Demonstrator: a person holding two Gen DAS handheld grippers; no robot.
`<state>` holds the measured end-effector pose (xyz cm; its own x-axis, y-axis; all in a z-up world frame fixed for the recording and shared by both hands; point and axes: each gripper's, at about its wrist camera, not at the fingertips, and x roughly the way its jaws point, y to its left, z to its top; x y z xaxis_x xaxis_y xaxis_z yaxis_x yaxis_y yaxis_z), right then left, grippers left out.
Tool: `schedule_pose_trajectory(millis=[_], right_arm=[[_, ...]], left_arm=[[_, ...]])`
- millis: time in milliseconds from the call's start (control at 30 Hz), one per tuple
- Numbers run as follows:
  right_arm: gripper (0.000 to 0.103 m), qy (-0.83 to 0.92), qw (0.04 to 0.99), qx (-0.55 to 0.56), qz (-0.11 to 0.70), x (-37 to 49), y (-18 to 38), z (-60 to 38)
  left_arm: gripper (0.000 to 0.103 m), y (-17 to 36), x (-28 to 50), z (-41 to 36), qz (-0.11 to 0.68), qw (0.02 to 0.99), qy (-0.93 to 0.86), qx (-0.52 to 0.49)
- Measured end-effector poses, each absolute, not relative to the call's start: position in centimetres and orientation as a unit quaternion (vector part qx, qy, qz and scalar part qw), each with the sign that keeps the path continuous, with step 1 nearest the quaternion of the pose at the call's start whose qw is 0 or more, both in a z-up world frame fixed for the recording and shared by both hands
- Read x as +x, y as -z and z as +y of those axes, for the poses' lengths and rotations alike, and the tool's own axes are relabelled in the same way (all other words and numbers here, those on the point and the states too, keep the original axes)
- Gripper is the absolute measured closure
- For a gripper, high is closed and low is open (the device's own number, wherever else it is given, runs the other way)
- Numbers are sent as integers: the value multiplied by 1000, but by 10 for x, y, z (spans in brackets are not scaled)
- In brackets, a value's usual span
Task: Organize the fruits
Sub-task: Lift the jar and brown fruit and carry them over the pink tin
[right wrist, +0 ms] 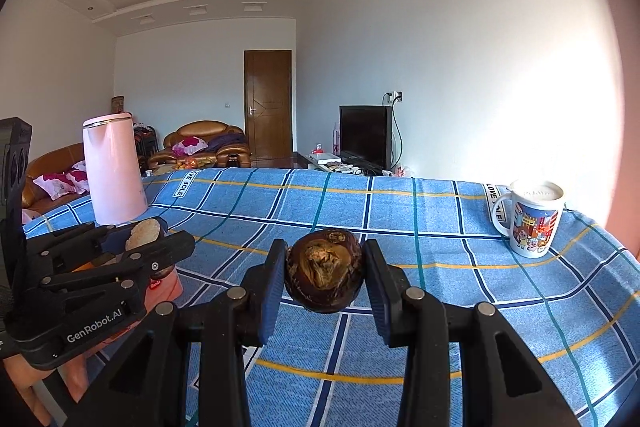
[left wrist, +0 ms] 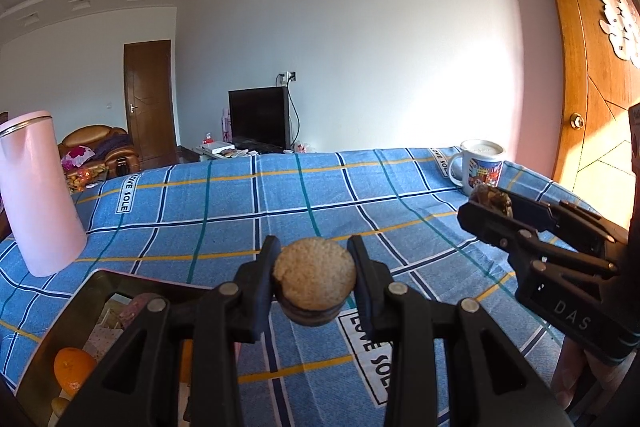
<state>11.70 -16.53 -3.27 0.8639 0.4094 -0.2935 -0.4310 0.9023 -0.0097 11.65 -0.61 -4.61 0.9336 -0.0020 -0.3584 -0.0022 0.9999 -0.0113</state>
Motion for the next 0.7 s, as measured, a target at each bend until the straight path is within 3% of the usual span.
schedule_pose_trajectory(millis=[700], right_arm=[[63,-267,946,-31,183,97,33,-126]], left_arm=[[67,41,76,18,179,983,8,-32]])
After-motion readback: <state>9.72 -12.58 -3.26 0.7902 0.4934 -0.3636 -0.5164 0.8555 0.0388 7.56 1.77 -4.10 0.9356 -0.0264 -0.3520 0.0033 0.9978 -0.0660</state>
